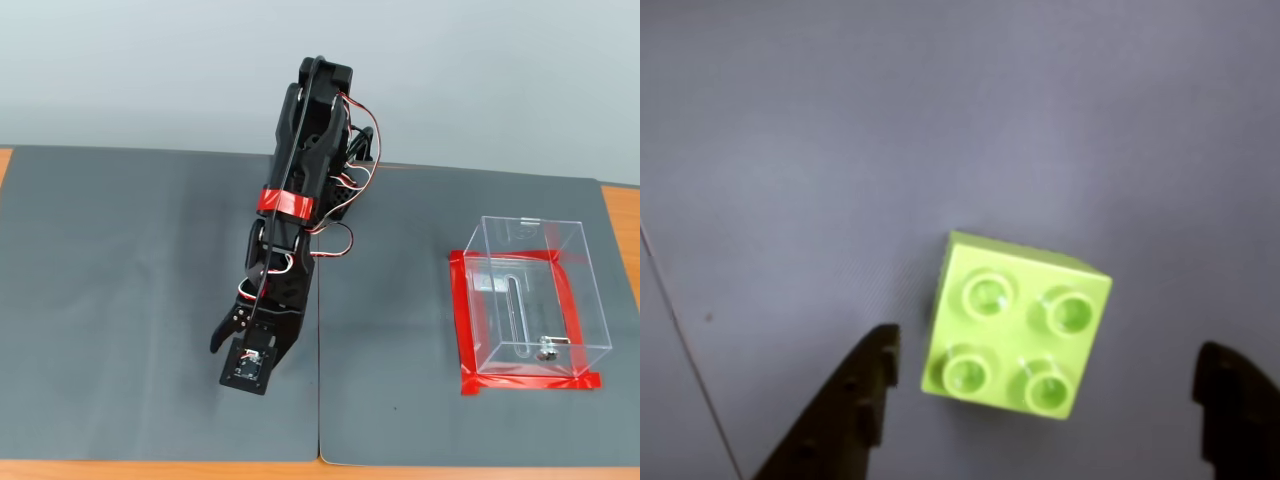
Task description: Pick the green lego block and place it into the transparent box
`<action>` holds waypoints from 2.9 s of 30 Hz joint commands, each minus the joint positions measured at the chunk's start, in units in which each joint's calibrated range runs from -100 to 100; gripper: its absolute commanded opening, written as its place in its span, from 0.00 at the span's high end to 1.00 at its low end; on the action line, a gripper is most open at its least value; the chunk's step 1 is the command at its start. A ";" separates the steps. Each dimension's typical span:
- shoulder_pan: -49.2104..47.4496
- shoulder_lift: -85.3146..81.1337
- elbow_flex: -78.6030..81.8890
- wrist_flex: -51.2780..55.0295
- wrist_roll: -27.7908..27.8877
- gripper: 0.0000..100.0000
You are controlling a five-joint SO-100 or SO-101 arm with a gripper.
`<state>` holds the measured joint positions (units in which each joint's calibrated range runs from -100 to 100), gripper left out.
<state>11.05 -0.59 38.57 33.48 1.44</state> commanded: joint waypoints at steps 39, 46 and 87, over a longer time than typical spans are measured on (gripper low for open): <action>0.47 4.96 -10.21 8.28 0.20 0.70; 0.55 4.96 -10.21 8.28 0.20 0.83; -1.24 -32.00 -3.43 19.21 0.25 0.94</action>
<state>12.09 -27.44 36.42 51.43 1.34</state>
